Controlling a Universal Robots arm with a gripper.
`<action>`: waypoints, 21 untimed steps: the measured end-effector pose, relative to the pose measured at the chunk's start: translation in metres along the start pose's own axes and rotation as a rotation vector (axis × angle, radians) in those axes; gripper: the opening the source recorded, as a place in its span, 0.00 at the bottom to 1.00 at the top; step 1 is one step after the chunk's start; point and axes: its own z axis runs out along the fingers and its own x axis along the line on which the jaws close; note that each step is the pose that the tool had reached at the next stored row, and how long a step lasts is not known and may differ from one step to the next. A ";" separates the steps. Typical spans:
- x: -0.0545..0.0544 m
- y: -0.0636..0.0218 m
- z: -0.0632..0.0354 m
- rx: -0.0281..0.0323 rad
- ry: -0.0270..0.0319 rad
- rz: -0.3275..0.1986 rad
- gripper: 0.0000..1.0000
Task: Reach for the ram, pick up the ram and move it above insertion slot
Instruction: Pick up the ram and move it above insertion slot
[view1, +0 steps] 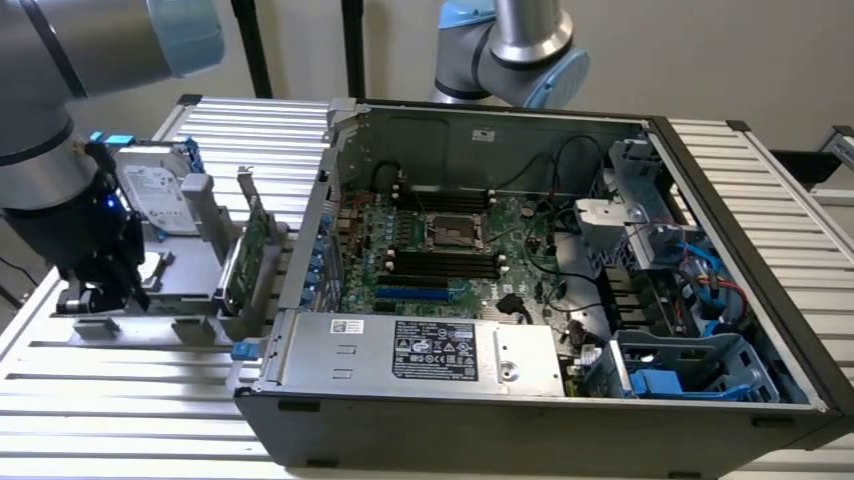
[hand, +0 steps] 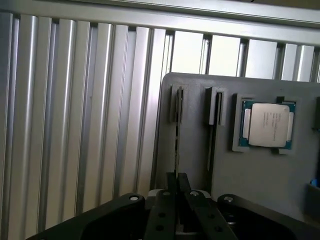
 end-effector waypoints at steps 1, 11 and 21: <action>0.000 -0.0005 -0.0045 -0.0002 0.0000 0.000 0.13; 0.003 -0.0140 -0.0502 -0.0026 -0.0003 0.000 0.13; 0.007 -0.0525 -0.0969 -0.0064 -0.0022 0.000 0.13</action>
